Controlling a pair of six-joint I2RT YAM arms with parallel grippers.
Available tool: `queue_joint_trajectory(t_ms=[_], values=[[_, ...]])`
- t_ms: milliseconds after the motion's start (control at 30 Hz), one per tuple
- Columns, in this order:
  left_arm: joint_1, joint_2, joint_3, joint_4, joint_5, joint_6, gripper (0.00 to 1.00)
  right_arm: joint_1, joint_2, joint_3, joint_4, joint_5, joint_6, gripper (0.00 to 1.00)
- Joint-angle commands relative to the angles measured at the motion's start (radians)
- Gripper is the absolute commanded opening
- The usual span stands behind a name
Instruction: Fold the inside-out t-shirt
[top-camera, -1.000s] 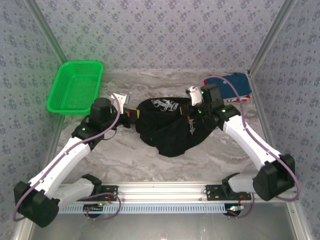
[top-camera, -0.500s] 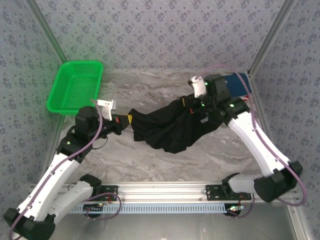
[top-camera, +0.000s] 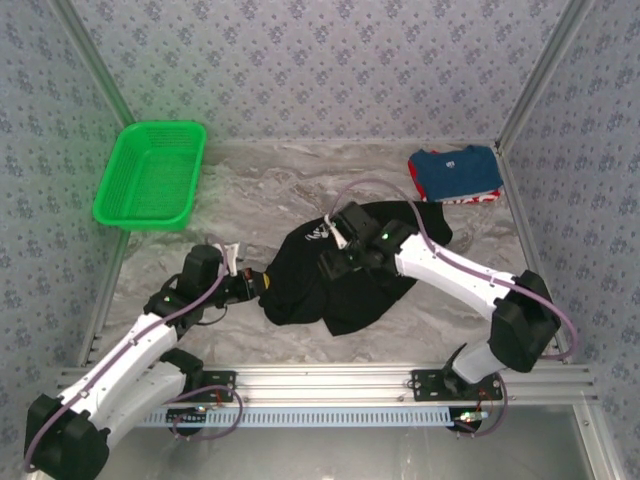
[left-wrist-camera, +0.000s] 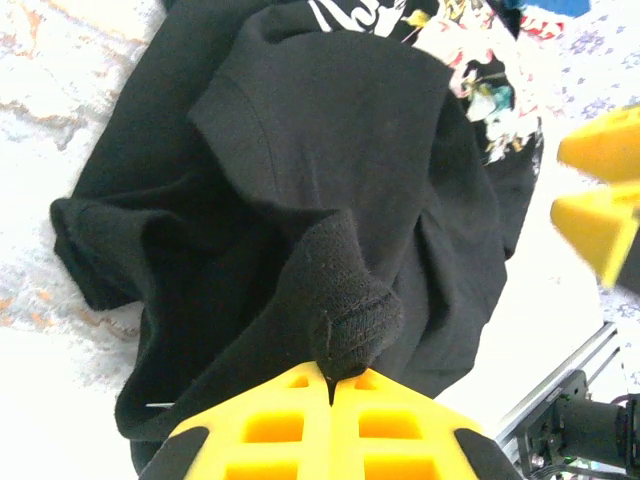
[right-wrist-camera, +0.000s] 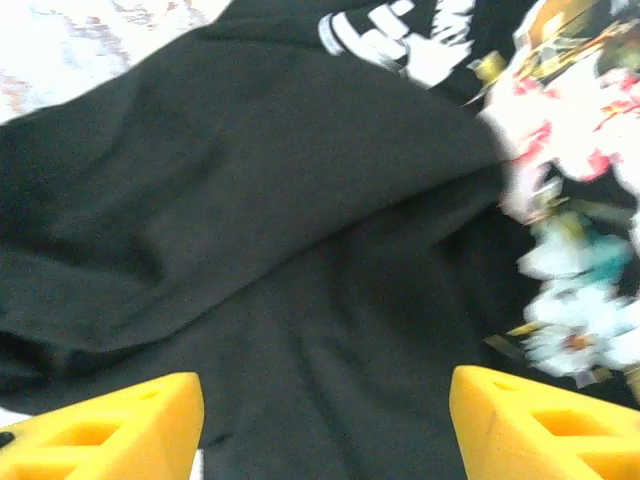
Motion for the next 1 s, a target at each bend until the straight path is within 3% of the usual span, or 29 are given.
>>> queue_joint_trajectory(t_ms=[0,100,200,367,433,633,767,833,967], values=[[-0.006,-0.011,0.014,0.034,0.023,0.007,0.0,0.06,0.02,-0.073,0.117,0.045,0.211,0.69],[-0.006,-0.005,0.032,0.021,0.026,0.025,0.0,0.105,0.065,-0.096,0.159,0.102,0.272,0.69],[-0.006,-0.002,0.049,0.001,0.028,0.048,0.0,0.11,0.118,-0.112,0.174,0.133,0.284,0.61],[-0.005,-0.017,0.055,-0.047,-0.024,0.056,0.0,0.061,0.113,-0.116,0.086,0.19,0.21,0.1],[-0.005,-0.02,0.056,-0.104,-0.069,0.062,0.0,0.057,0.016,-0.161,0.023,0.21,0.201,0.0],[-0.043,-0.021,0.046,-0.25,-0.224,0.075,0.02,0.05,-0.251,-0.361,-0.051,0.124,0.296,0.0],[-0.156,-0.016,0.081,-0.195,-0.319,0.134,0.42,0.031,-0.317,-0.439,0.021,0.072,0.303,0.0],[-0.234,0.004,0.105,-0.149,-0.384,0.198,0.56,0.015,-0.327,-0.452,0.06,0.041,0.288,0.0],[-0.379,0.138,0.167,-0.061,-0.438,0.337,0.67,-0.021,-0.329,-0.449,0.08,0.011,0.264,0.0]])
